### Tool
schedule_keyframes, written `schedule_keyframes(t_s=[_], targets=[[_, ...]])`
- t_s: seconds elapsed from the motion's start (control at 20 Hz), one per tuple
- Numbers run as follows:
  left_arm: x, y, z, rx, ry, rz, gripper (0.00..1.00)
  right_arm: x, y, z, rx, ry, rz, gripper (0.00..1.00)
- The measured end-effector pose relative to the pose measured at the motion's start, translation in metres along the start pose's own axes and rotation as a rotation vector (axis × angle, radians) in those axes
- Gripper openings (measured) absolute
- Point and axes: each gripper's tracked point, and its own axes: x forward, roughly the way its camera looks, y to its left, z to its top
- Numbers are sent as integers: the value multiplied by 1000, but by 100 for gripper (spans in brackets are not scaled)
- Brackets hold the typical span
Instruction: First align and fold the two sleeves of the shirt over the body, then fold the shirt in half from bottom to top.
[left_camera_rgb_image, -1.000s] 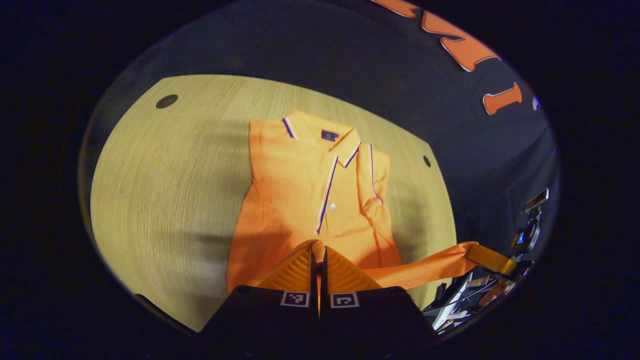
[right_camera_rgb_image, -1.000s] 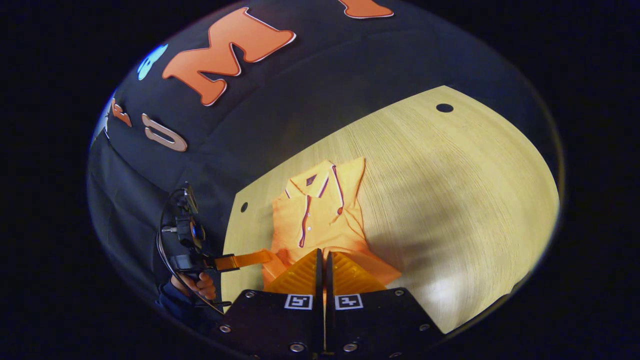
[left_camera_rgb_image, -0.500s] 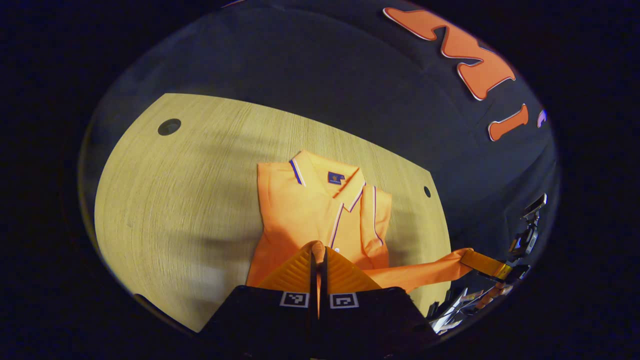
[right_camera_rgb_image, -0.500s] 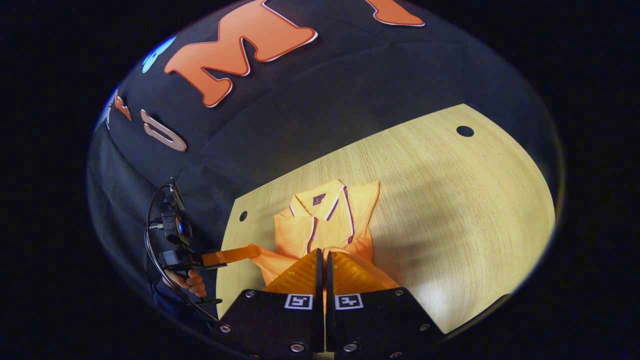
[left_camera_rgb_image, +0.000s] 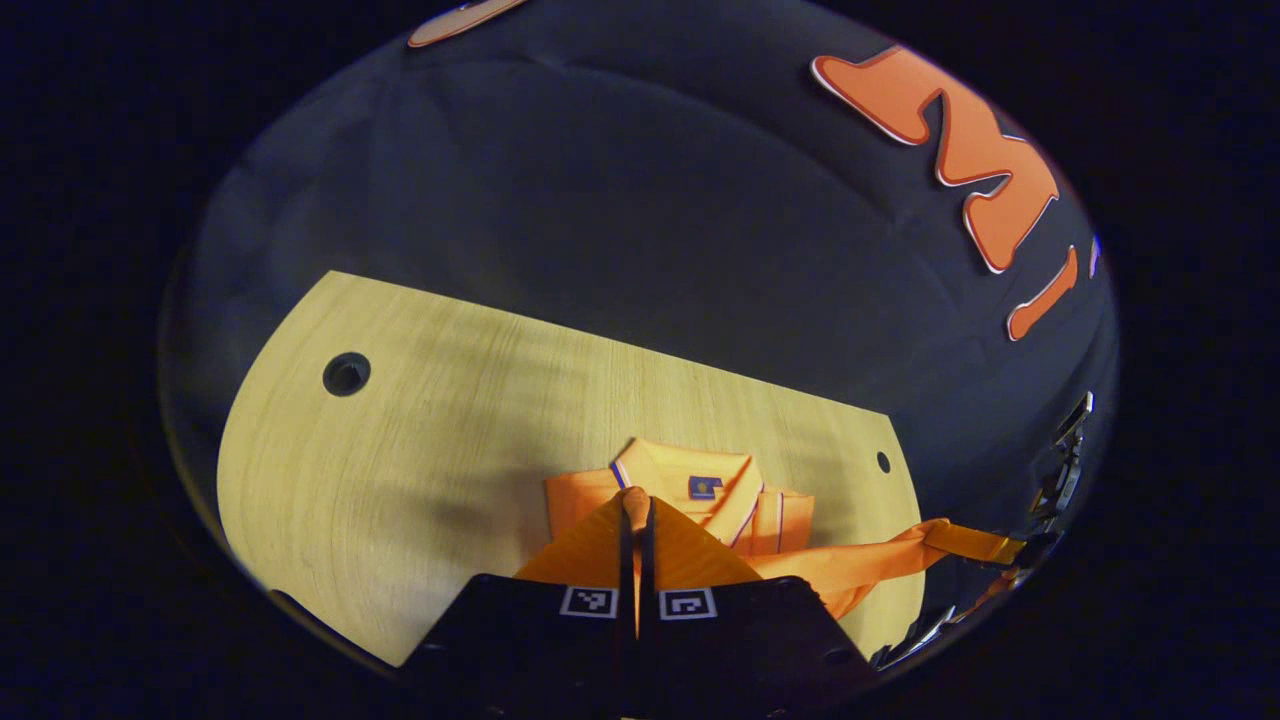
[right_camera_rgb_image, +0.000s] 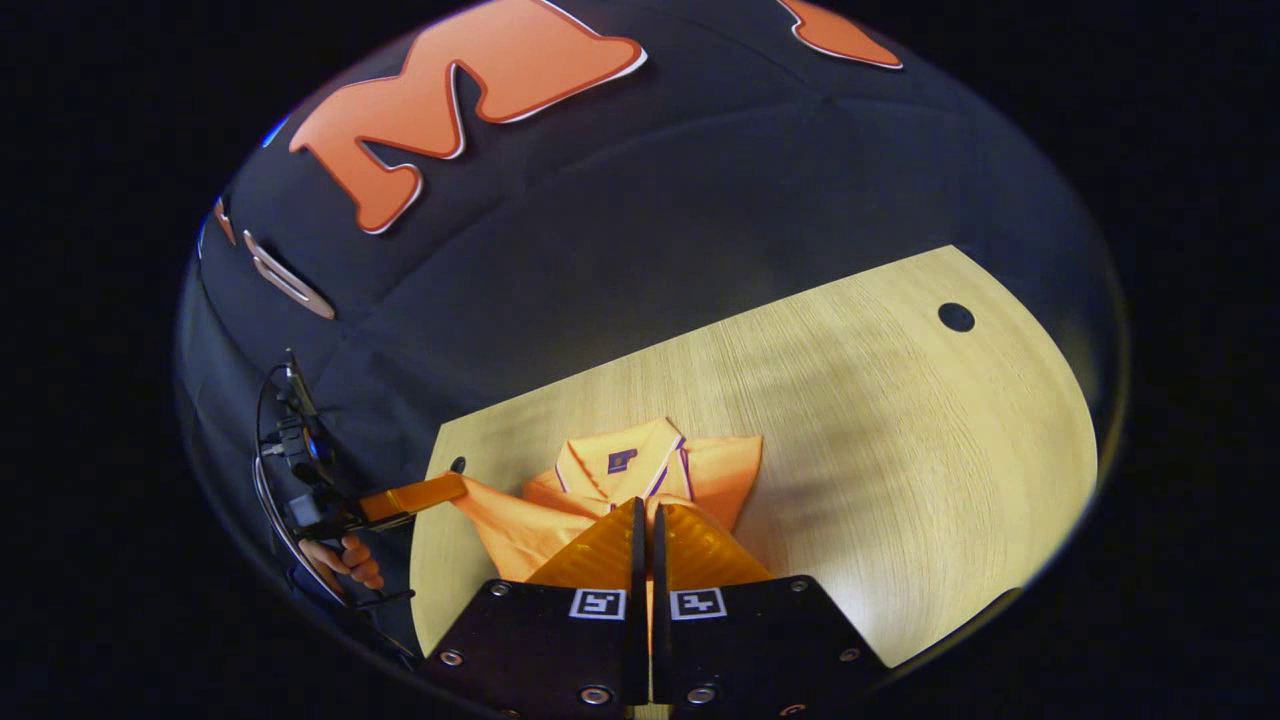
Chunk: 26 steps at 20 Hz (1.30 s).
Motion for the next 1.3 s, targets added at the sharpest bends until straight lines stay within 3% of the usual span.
schedule_keyframes(t_s=[0.25,0.35,0.4,0.45,0.55,0.65,0.7,0.75,0.85,1.3], targets=[[9,17,28,86,-65,75,1,27,3,24,-8,-22,-33,2],[5,11,34,99,-83,72,4,32,4,27,25,-11,-32,0],[0,7,33,105,-78,63,13,31,4,29,34,-10,-32,9],[-3,8,31,111,-79,60,35,31,1,31,21,-26,-47,19],[-18,7,40,124,-116,74,79,22,-2,36,-35,-71,-68,55],[-40,7,52,136,-183,87,84,7,0,42,-109,-130,-82,73],[-56,5,55,155,-217,97,93,-3,1,46,-147,-165,-91,78],[-68,2,58,173,-249,107,97,-16,5,48,-182,-199,-95,86],[-94,-10,57,208,-311,112,96,-39,10,49,-244,-263,-108,93],[-230,-78,17,303,-557,128,97,-151,27,39,-401,-493,-87,96]])
